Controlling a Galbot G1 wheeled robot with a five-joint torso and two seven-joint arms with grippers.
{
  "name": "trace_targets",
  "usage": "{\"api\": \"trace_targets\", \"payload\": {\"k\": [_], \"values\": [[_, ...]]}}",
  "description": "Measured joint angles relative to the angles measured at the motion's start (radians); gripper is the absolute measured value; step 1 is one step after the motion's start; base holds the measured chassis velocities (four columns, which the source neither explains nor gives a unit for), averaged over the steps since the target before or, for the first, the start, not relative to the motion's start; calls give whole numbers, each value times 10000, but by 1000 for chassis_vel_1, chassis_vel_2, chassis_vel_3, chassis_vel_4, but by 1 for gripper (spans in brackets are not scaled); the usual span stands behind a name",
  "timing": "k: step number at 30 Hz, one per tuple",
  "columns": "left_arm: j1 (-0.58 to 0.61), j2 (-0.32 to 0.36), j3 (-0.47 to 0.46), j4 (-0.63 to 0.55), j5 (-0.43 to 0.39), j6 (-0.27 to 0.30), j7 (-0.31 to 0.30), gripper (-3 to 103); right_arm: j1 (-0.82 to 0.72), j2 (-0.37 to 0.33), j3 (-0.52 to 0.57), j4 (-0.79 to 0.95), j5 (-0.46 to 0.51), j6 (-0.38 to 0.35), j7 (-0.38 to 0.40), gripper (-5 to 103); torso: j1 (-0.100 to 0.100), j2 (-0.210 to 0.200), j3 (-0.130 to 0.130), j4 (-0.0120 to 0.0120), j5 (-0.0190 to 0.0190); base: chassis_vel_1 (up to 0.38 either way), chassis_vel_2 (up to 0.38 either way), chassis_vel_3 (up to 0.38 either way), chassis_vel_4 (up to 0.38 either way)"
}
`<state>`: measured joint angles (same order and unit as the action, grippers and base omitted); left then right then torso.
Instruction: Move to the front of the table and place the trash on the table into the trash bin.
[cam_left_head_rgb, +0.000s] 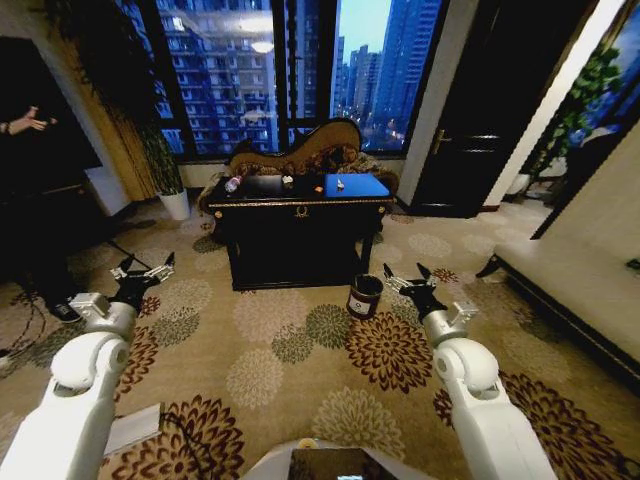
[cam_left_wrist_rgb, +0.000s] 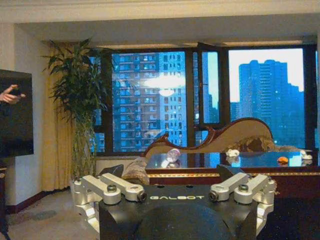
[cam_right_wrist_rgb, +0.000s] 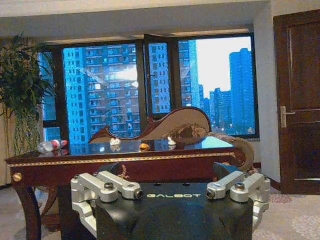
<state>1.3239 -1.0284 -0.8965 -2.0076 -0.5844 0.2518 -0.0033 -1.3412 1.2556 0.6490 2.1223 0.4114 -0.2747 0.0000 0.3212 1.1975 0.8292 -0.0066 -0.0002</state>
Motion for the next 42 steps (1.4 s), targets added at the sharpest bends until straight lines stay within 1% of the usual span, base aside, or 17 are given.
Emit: {"api": "trace_targets", "payload": {"k": [11, 15, 42], "values": [[-11, 9, 13, 66, 5, -69, 91, 100, 2, 5, -19, -29, -24, 20, 0, 100, 10, -4, 4, -1, 0, -224, 225, 224, -221], [-14, 12, 13, 78, 6, -90, 98, 100, -3, 3, -24, -23, -27, 22, 1, 100, 4, -2, 0, 2, 1, -212, 221, 222, -203], [32, -13, -51, -28, 6, -105, 111, 100, -18, 0, -50, 50, -23, 46, 0, 100, 3, -1, 0, 0, 2, -203, 198, 199, -203]]}}
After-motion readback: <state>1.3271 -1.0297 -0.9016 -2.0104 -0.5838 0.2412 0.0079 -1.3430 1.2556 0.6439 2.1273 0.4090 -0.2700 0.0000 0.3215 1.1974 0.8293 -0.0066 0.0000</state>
